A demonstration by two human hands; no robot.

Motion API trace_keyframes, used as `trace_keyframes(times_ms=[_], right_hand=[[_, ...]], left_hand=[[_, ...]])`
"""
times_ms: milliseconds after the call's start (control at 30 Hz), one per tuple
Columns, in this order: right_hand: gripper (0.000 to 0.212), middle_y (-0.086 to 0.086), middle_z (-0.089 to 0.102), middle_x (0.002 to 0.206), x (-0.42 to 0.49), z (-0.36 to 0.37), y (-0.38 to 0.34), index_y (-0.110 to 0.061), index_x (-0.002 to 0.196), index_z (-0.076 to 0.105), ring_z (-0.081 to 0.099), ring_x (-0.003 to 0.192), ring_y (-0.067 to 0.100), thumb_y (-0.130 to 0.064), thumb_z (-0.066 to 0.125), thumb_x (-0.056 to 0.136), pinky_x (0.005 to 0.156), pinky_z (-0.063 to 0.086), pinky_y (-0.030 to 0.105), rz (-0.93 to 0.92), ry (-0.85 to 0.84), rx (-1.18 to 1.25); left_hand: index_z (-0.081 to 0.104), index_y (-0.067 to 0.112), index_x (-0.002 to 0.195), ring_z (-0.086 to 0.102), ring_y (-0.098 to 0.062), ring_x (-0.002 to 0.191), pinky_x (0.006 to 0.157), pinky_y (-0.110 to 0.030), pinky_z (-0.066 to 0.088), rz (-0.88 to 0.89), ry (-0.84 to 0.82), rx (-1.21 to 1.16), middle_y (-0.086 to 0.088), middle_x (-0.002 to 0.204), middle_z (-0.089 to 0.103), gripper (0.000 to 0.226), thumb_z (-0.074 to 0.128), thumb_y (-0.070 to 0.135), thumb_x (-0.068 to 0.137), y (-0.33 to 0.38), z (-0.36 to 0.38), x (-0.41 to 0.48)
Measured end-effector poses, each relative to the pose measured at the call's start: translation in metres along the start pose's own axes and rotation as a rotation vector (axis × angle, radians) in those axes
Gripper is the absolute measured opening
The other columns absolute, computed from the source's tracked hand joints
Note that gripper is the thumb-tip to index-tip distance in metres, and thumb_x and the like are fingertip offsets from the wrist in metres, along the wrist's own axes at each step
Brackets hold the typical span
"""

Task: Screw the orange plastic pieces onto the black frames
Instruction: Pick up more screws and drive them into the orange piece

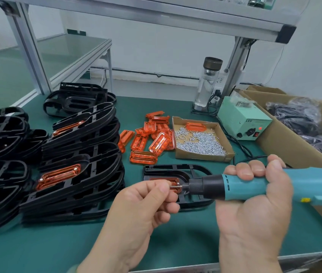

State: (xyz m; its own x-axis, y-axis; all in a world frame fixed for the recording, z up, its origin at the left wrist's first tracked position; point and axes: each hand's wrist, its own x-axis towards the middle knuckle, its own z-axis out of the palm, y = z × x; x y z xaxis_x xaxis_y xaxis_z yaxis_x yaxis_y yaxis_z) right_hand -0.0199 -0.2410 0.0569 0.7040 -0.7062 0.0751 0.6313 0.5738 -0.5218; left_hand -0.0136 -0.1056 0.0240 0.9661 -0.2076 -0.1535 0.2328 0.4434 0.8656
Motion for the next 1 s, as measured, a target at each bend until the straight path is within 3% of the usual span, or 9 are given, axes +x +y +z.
trace_keyframes(times_ms=[100,233,333,433,533,700,900,1000], right_hand=[[0.014,-0.012,0.044,0.058,0.002,-0.006,0.004,-0.025,0.088,0.048,0.043,0.049,0.004,-0.016,0.043,0.096,0.06,0.044,0.02,-0.027,-0.051,-0.011],[0.01,-0.012,0.045,0.06,0.016,-0.008,0.003,-0.026,0.088,0.048,0.046,0.052,0.006,-0.017,0.048,0.091,0.063,0.045,0.021,-0.063,-0.097,-0.026],[0.014,-0.01,0.045,0.06,0.026,-0.008,0.004,-0.025,0.086,0.049,0.046,0.053,0.008,-0.013,0.049,0.093,0.065,0.045,0.023,-0.124,-0.073,-0.072],[0.014,-0.009,0.046,0.06,0.037,-0.009,0.004,-0.024,0.086,0.049,0.047,0.052,0.01,-0.011,0.05,0.092,0.065,0.044,0.024,-0.166,-0.073,-0.126],[0.013,-0.007,0.046,0.06,0.043,-0.008,0.007,-0.023,0.086,0.049,0.047,0.053,0.011,-0.011,0.053,0.089,0.066,0.044,0.025,-0.158,-0.1,-0.153],[0.013,-0.006,0.047,0.06,0.05,-0.007,0.015,-0.021,0.088,0.05,0.048,0.053,0.012,-0.009,0.053,0.091,0.068,0.042,0.028,-0.136,-0.108,-0.203],[0.014,-0.006,0.047,0.059,0.058,-0.001,0.026,-0.019,0.09,0.048,0.048,0.053,0.014,-0.007,0.054,0.09,0.061,0.043,0.026,-0.089,-0.108,-0.219],[0.014,-0.006,0.049,0.059,0.061,0.001,0.033,-0.019,0.09,0.049,0.049,0.052,0.013,-0.006,0.054,0.092,0.059,0.044,0.024,-0.058,-0.111,-0.228]], left_hand=[[0.073,0.018,0.061,0.06,-0.01,0.055,0.044,-0.016,0.044,0.017,-0.019,0.097,-0.005,0.065,0.067,0.019,0.066,0.036,0.06,-0.001,0.0,0.003],[0.073,0.029,0.079,0.067,-0.005,0.069,0.053,-0.012,0.045,0.133,0.035,0.454,0.009,0.078,0.072,0.004,0.07,0.031,0.077,-0.007,-0.008,0.01],[0.06,0.036,0.109,0.054,0.003,0.098,0.083,-0.007,0.039,0.396,0.209,1.106,0.022,0.102,0.061,0.023,0.061,0.036,0.086,-0.016,-0.019,0.014],[0.035,0.025,0.138,0.029,-0.009,0.128,0.109,-0.018,0.021,0.411,0.194,1.467,0.01,0.137,0.035,0.058,0.051,0.051,0.089,-0.028,-0.02,0.017],[0.032,0.022,0.14,0.029,-0.014,0.127,0.109,-0.021,0.021,0.399,0.195,1.501,0.008,0.14,0.036,0.062,0.05,0.052,0.089,-0.033,-0.017,0.024],[0.046,0.024,0.128,0.041,-0.012,0.114,0.096,-0.016,0.026,0.432,0.175,1.437,0.011,0.126,0.048,0.054,0.061,0.049,0.082,-0.03,-0.02,0.033],[0.058,0.025,0.126,0.039,-0.009,0.125,0.103,-0.014,0.022,0.432,0.146,1.435,0.01,0.138,0.044,0.054,0.06,0.055,0.081,-0.034,-0.025,0.036],[0.06,0.031,0.123,0.044,-0.009,0.11,0.092,-0.014,0.027,0.482,0.144,1.477,0.013,0.122,0.049,0.051,0.056,0.06,0.082,-0.033,-0.025,0.035]])
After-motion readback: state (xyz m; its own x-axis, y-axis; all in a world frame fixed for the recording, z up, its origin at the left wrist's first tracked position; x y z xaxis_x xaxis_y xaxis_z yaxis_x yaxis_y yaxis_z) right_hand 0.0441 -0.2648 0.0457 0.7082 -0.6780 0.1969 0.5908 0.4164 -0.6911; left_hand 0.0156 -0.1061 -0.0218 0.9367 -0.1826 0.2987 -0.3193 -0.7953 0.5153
